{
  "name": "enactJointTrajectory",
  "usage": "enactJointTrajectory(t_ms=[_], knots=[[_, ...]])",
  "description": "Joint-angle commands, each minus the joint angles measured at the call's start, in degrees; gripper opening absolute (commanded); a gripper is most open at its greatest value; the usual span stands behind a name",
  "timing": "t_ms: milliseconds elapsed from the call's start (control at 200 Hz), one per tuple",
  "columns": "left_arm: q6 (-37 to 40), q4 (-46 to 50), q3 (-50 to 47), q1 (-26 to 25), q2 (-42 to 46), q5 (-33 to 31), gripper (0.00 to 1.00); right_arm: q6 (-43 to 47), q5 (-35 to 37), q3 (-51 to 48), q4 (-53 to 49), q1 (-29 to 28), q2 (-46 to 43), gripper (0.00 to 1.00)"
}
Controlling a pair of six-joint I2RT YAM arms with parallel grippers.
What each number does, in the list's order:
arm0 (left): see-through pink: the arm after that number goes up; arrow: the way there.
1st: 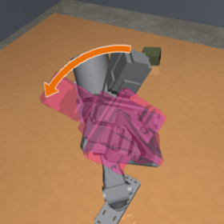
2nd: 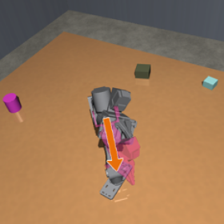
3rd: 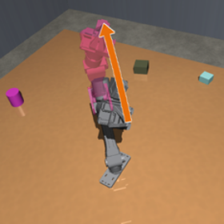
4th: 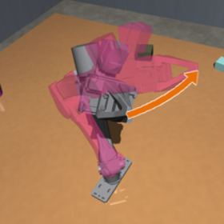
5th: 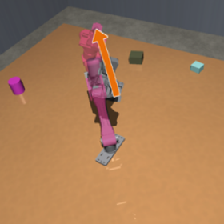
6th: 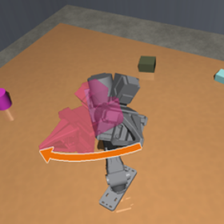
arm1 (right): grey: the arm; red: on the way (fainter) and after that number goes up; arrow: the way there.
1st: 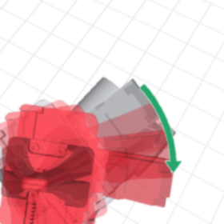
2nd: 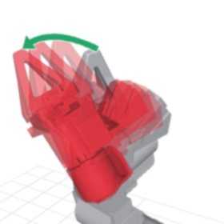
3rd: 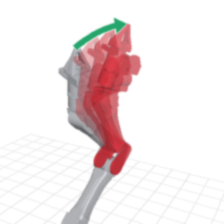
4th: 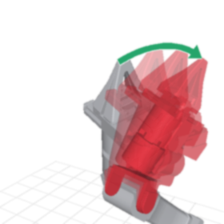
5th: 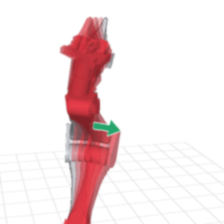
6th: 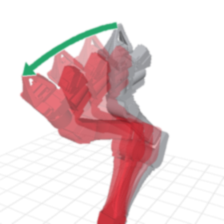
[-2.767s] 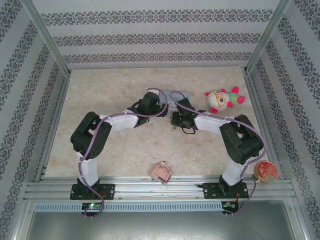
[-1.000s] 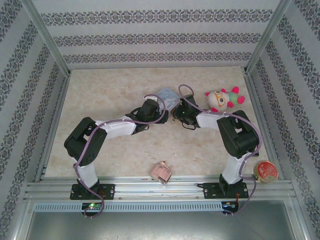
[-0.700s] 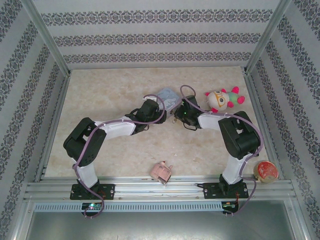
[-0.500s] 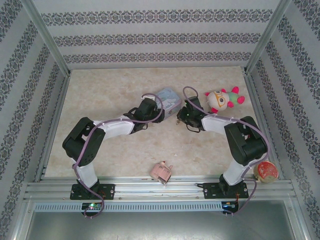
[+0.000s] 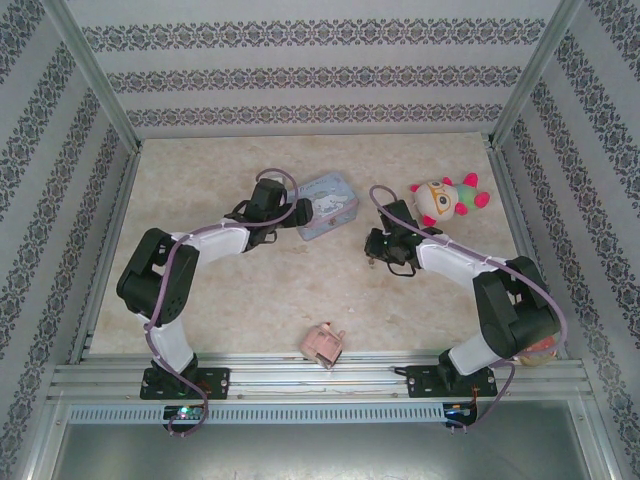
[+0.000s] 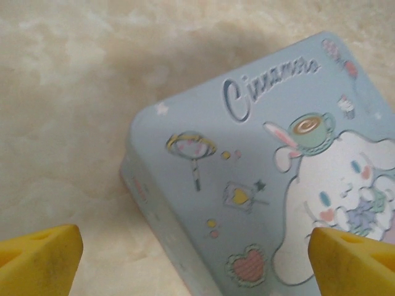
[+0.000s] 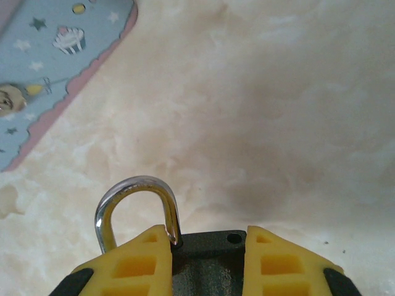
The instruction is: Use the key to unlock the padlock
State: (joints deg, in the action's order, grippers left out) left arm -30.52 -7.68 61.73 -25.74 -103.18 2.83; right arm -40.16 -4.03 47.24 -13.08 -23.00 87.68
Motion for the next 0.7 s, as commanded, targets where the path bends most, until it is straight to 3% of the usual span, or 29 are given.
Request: enactJointTrajectory(t_ms=[0,695], knots=[[-1.37,-1.25,3.79,0.51,-1.06,2.08,0.94,3.37,-1.22,0.19,-2.28,0.15,-0.79,0.0],[-7.12,-4.1,18.38,6.31,-16.06,16.81,0.85,9.65,-7.56,7.98,-5.17,-1.01,8.33,0.0]])
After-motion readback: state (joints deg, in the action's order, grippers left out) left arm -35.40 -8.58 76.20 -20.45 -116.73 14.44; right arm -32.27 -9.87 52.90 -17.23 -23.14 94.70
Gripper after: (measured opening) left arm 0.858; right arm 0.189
